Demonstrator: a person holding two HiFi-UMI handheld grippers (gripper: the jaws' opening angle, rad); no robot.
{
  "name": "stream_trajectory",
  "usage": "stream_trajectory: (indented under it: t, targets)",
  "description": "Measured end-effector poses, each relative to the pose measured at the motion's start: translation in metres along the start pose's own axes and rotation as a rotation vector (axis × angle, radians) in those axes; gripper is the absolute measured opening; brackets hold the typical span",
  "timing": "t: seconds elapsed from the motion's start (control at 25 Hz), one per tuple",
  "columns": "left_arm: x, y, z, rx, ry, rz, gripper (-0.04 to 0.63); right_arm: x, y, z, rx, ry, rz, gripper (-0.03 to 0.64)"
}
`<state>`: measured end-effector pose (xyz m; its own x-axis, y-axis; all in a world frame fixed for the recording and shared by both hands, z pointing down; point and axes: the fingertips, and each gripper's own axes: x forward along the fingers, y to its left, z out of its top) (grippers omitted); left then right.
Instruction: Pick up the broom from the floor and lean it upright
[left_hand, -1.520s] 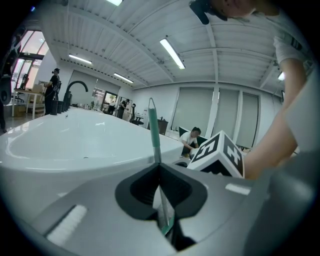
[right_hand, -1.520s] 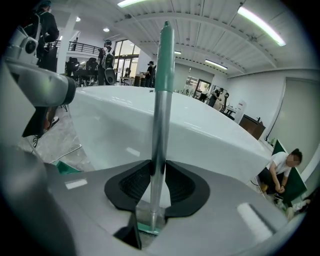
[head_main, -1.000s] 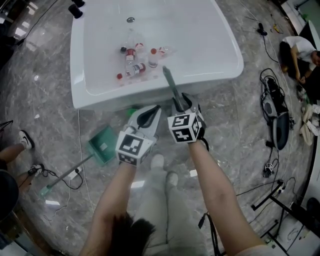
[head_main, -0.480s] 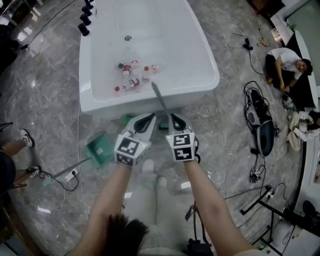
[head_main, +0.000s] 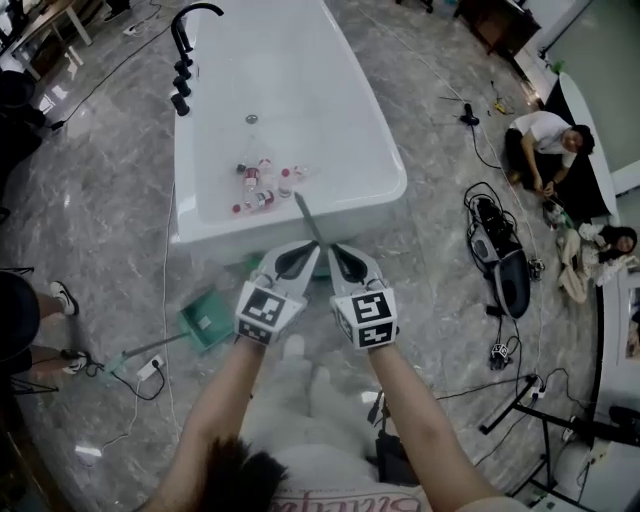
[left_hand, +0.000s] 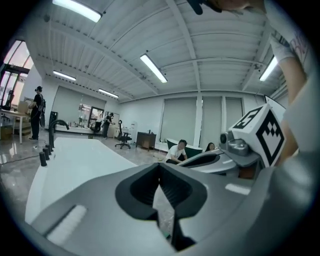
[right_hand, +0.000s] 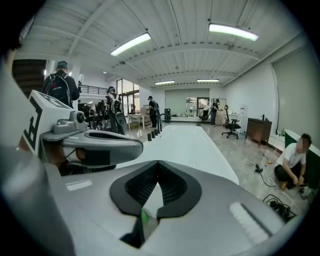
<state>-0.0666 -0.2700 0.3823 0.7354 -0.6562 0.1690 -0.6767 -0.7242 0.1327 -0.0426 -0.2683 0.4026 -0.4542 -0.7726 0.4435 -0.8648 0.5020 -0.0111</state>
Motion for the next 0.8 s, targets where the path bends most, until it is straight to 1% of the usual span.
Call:
stream_trajectory:
  t: [0.16, 0.36, 0.44, 0.6, 0.8]
  targets:
    - [-0.013, -0.01, 0.045, 0.053, -0.068, -0.005, 0.0, -0.025, 0.013, 0.043, -0.049, -0.094, 0.02, 0.002]
    - [-0.031, -0.034, 0.093, 0.1, -0.157, -0.002, 0.0, -0.071, 0.022, 0.086, -0.09, -0.211, 0.019, 0.002]
    - [-0.034, -0.045, 0.107, 0.123, -0.176, 0.004, 0.0, -0.089, 0.022, 0.099, -0.097, -0.251, 0.017, 0.002]
    - [-0.036, -0.067, 0.133, 0.144, -0.204, 0.036, 0.0, -0.121, 0.019, 0.122, -0.117, -0.321, 0.021, 0.002]
    - [-0.035, -0.091, 0.148, 0.149, -0.23, 0.079, 0.0, -0.147, 0.012, 0.134, -0.134, -0.367, 0.059, 0.002]
